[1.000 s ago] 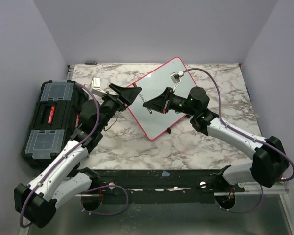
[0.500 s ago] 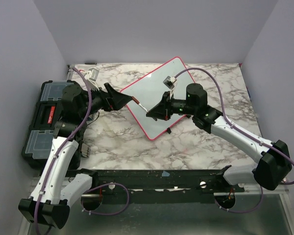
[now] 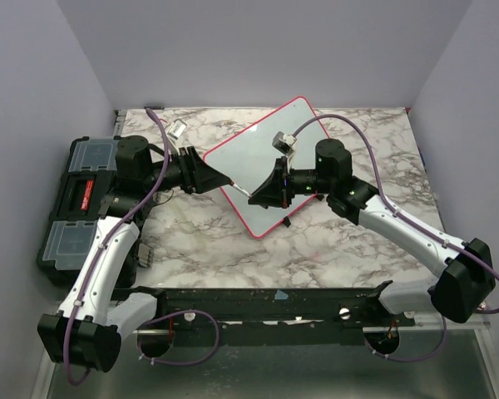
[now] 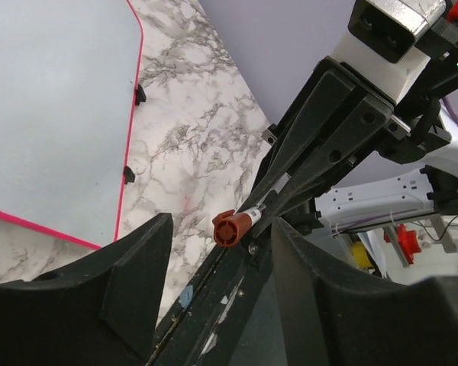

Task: Write a sentence on the whiteboard
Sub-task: Pass from the right arm to the left

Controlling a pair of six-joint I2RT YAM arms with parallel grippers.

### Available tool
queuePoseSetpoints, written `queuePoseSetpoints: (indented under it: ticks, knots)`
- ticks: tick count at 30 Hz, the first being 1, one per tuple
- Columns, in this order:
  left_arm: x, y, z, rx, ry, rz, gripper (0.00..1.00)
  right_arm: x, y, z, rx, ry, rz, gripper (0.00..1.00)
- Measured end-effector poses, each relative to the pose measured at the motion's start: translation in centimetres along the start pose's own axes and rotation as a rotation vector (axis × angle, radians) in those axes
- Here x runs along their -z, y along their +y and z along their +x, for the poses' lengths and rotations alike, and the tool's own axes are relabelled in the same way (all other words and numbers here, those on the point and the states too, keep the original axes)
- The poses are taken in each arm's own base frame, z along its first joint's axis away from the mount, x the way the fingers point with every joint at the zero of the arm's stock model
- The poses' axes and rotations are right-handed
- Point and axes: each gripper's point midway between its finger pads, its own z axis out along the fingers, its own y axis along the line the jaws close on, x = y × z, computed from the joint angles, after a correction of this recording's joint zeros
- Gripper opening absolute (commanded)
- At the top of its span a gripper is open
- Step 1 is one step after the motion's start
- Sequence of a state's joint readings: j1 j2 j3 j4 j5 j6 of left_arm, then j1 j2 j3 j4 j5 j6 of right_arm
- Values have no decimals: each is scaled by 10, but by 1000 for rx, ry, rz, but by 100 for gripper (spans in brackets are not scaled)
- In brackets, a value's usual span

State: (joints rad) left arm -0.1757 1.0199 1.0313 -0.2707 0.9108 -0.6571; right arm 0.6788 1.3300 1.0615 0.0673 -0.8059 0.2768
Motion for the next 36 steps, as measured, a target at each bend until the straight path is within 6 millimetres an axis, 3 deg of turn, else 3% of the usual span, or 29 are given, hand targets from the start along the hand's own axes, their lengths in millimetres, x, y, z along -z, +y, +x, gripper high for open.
queuePoseSetpoints:
  ticks: [12, 18, 22, 23, 24, 25, 27, 31, 36]
  knots:
    - [-5, -3, 1, 32, 25, 50, 34, -2, -1, 3, 29, 29, -17, 1]
    - [-5, -6, 1, 36, 31, 69, 9, -2, 0, 5, 36, 39, -29, 1]
    - [-5, -7, 2, 54, 43, 84, 0, -2, -1, 6, 47, 43, -32, 2]
    - [-5, -7, 3, 56, 44, 84, 0, -2, -1, 6, 47, 43, -33, 15]
    - [-5, -7, 3, 57, 45, 84, 0, -2, -1, 6, 47, 44, -32, 46]
    - [-5, -7, 3, 58, 44, 84, 0, -2, -1, 6, 45, 44, -29, 59]
    - [-5, -6, 3, 58, 44, 84, 0, -3, -5, 6, 31, 42, -3, 74]
    - [-4, -8, 3, 60, 29, 88, 0, -3, -18, 3, -1, 23, 80, 83]
    - [-1, -19, -4, 52, -20, 119, 0, 1, -25, -16, -40, -70, 168, 84]
